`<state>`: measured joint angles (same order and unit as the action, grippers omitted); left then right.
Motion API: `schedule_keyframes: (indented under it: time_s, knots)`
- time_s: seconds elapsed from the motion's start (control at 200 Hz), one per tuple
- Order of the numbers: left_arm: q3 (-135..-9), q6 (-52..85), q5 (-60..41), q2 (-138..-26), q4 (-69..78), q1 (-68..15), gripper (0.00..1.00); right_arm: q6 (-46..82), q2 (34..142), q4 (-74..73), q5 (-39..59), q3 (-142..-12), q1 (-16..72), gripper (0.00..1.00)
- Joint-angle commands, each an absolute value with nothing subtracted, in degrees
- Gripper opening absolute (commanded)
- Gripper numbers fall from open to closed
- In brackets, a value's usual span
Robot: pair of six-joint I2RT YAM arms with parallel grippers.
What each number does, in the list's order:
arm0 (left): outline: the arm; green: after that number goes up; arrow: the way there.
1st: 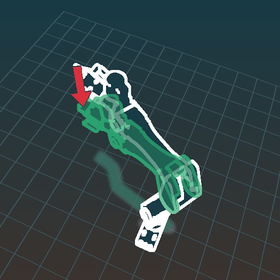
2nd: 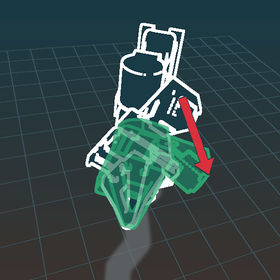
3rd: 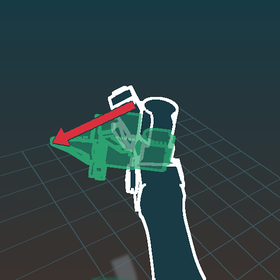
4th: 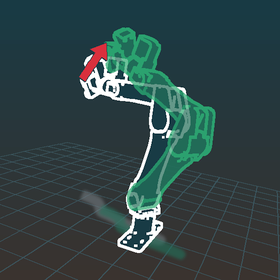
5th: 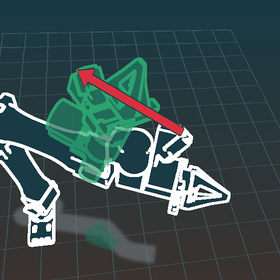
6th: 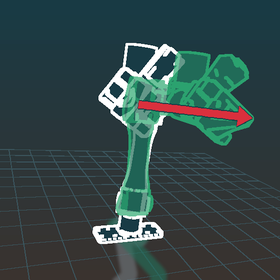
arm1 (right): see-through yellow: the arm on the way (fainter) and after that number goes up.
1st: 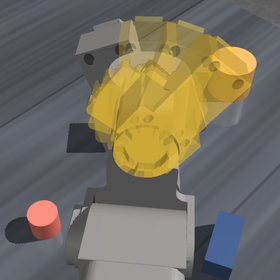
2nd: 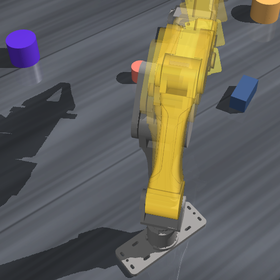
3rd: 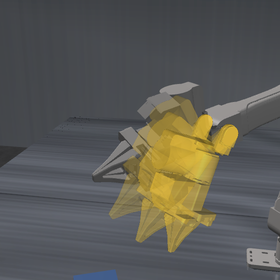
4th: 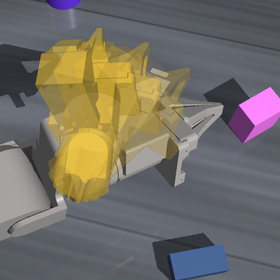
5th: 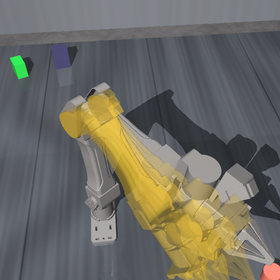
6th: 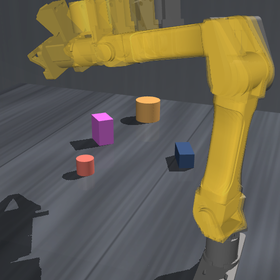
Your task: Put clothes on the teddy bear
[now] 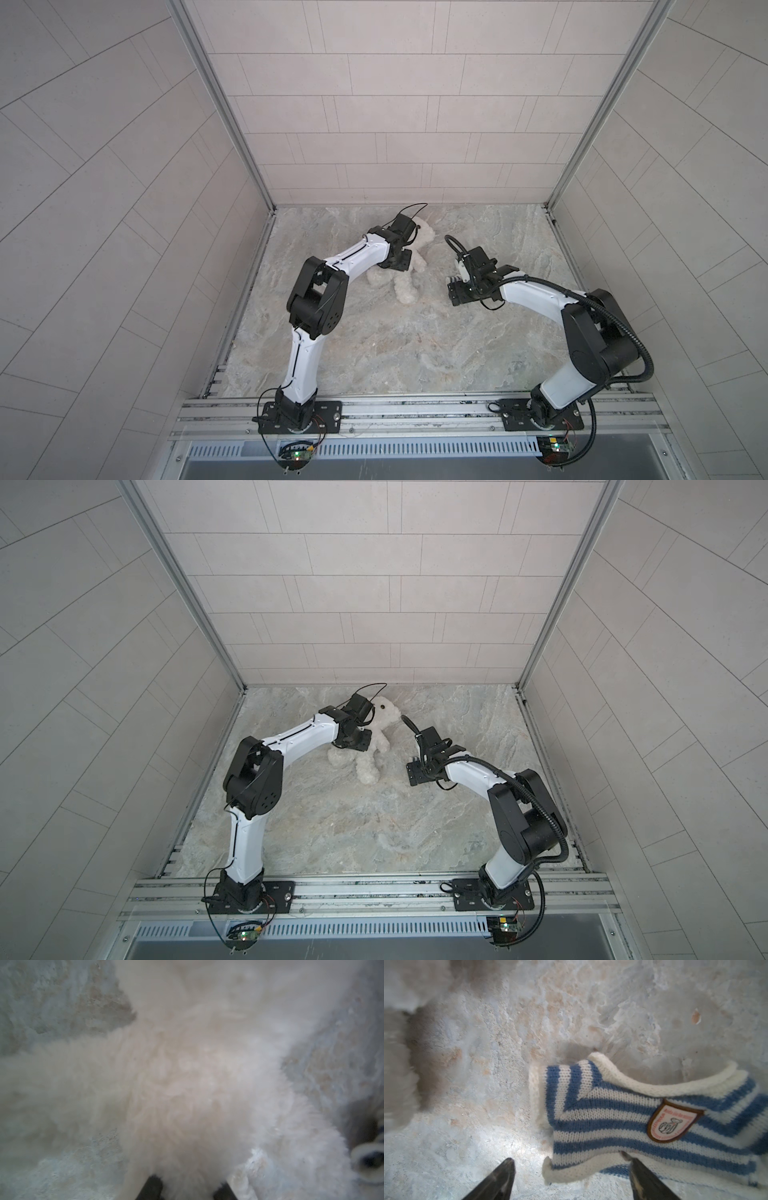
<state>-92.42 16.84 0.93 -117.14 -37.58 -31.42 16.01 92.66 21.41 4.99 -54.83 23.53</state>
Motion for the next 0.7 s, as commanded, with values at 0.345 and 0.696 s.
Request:
schedule_keyframes:
  time_s: [0.345,0.696]
  knots:
    - [-61.4,19.8,-3.5,-88.0,-32.1,-32.0,0.09,15.9,97.5,24.4,-1.5,-57.6,26.8,0.55]
    - [-49.8,20.7,-8.2,-74.8,-30.3,-32.4,0.04,18.2,99.9,25.3,-4.0,-60.8,32.0,0.27]
